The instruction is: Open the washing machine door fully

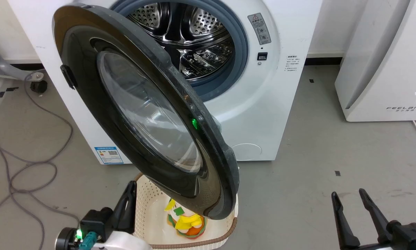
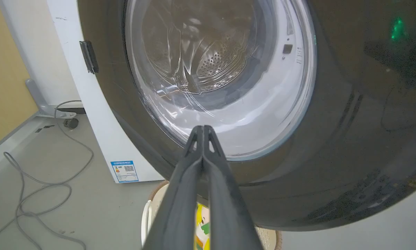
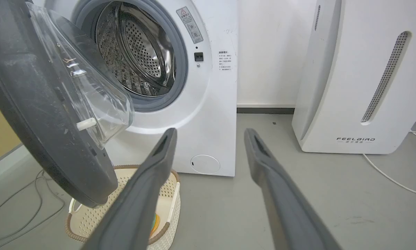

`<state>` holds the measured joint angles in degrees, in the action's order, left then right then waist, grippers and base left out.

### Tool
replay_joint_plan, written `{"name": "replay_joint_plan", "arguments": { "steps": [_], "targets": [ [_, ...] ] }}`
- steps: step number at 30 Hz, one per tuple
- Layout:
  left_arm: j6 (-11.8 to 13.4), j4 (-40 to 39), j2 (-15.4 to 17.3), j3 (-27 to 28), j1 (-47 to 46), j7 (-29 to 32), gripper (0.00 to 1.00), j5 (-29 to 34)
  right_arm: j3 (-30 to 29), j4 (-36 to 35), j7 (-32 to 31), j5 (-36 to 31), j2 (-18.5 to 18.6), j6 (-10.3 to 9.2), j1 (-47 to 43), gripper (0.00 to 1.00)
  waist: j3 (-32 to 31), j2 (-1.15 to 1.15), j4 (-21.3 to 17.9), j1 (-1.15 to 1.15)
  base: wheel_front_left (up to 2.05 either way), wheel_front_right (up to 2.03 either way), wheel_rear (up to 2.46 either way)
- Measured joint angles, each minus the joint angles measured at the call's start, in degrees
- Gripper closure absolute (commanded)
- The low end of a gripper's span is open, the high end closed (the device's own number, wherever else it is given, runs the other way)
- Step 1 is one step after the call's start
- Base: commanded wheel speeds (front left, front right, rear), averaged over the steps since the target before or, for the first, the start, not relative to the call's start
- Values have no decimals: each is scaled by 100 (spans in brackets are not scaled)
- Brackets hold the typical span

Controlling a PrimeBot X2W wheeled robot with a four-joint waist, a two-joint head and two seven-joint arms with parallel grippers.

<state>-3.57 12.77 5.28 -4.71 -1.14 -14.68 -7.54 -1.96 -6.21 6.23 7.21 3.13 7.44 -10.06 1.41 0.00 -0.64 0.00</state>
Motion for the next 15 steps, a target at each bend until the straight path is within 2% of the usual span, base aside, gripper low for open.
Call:
{"name": "replay_joint_plan", "arguments": {
  "steps": [7,15],
  "targets": [
    [222,-586,-44,43,-87,36,100,-133,10,71,19,14,0,0,1,0,-44,0,24,0,0,0,0],
    [523,-1922,-134,37,-625,259,100,-431,-35,97,42,44,0,0,-3,0,-31,0,53,0,0,0,0]
  ]
}}
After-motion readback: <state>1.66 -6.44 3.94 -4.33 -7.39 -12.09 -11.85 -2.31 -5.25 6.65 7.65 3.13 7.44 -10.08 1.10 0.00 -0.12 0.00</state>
